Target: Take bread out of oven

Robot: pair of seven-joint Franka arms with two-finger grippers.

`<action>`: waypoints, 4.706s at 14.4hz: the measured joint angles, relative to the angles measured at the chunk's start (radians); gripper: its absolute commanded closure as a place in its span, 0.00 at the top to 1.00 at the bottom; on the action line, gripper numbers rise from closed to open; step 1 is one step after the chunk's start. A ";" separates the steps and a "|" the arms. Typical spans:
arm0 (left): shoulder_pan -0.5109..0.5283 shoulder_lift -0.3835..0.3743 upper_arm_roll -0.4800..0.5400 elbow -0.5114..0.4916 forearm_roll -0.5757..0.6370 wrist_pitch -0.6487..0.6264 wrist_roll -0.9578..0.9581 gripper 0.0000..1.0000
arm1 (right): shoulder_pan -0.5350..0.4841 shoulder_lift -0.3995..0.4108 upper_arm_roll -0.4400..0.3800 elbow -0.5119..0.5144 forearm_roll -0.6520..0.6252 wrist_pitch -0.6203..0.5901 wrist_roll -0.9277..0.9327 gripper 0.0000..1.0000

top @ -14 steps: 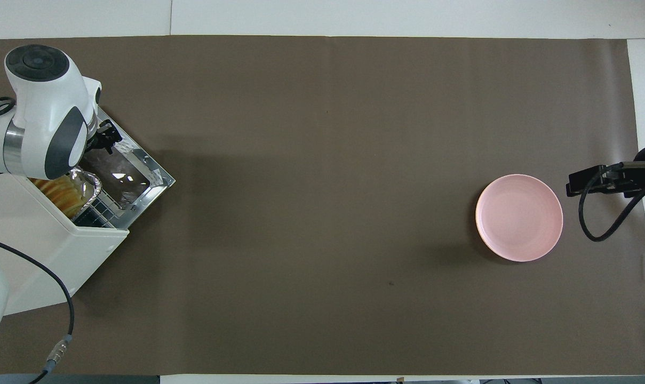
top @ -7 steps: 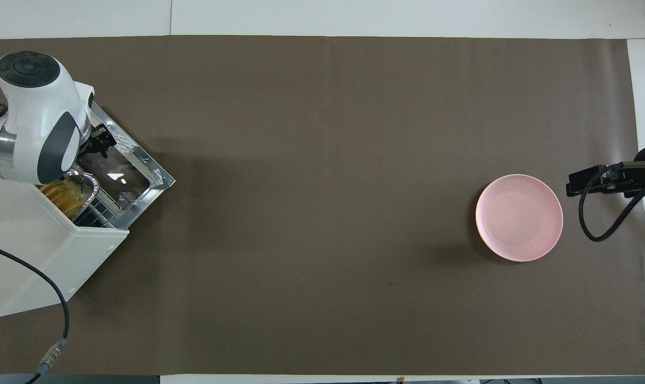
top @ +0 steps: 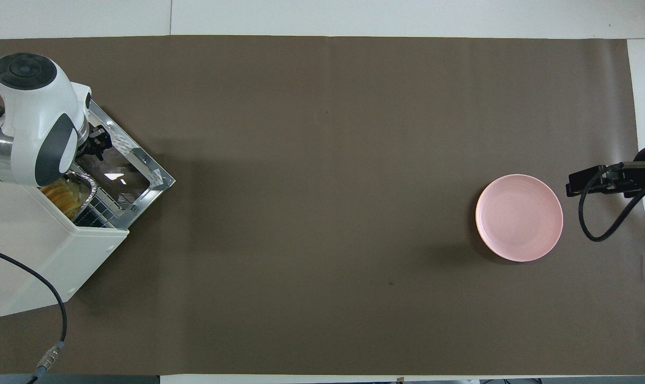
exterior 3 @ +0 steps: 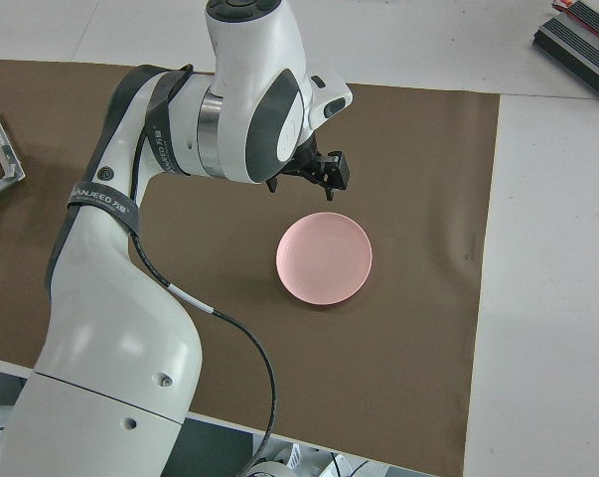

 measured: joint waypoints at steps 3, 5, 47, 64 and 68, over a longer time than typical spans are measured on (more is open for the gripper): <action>-0.001 -0.001 -0.005 0.000 0.000 0.023 -0.026 0.15 | 0.000 0.000 0.000 0.000 0.000 0.000 0.000 1.00; -0.010 -0.006 -0.007 0.000 0.000 0.035 -0.028 0.20 | 0.000 0.000 0.000 0.000 0.000 0.000 0.000 1.00; -0.553 0.277 -0.069 0.522 -0.384 0.032 0.227 0.00 | -0.021 0.008 -0.009 -0.019 0.000 0.088 0.000 1.00; -0.730 0.224 -0.058 0.275 -0.321 0.180 0.102 0.00 | -0.044 0.064 -0.005 -0.007 0.000 0.193 0.000 1.00; -0.750 0.207 -0.057 0.220 -0.294 0.233 0.041 0.00 | -0.044 0.064 -0.003 -0.008 0.000 0.196 0.000 1.00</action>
